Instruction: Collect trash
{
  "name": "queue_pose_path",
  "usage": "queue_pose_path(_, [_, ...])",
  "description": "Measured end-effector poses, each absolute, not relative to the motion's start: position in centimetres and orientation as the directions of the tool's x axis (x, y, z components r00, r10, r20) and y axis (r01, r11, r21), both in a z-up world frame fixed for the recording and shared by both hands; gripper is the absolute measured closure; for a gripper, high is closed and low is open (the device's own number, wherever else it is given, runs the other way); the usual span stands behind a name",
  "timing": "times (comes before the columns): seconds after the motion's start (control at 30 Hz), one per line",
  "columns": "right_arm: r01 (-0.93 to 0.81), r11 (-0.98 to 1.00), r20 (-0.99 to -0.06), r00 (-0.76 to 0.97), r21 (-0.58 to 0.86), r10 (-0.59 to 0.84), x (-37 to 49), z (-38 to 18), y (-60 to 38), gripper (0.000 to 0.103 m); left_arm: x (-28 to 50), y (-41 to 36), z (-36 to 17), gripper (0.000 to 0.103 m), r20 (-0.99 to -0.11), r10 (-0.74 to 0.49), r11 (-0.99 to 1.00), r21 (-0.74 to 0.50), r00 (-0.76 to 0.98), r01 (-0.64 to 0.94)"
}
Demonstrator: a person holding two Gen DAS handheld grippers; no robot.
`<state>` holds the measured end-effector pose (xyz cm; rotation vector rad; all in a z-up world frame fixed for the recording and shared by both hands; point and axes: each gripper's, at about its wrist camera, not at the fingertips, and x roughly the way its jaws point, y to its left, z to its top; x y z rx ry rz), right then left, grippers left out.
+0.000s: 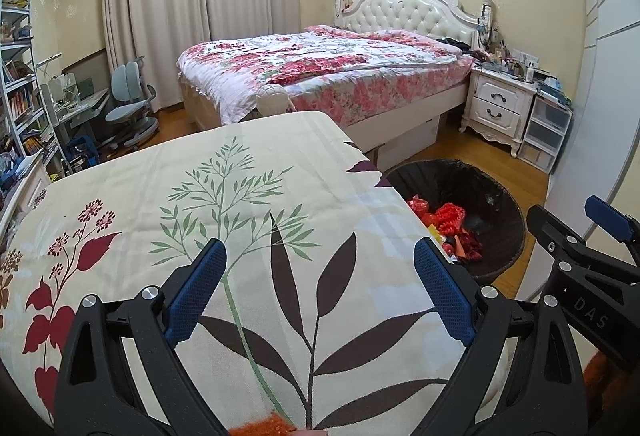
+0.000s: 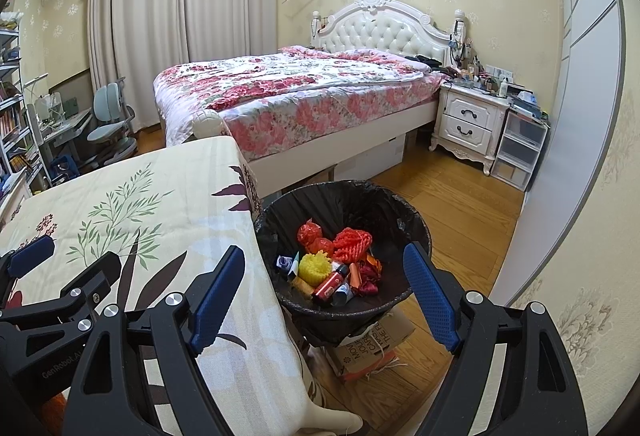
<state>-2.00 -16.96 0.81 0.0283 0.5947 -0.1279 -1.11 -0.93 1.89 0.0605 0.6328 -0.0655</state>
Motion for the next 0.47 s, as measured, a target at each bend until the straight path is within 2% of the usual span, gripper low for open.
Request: queue_pose_path(0.47, [0.129, 0.992, -0.559, 0.821, -0.011, -0.113, -1.92, 0.82, -16.89, 0.024, -0.8, -0.38, 1.89, 0.01, -0.581, -0.017, 0.996, 0.059, 0.814, 0.063])
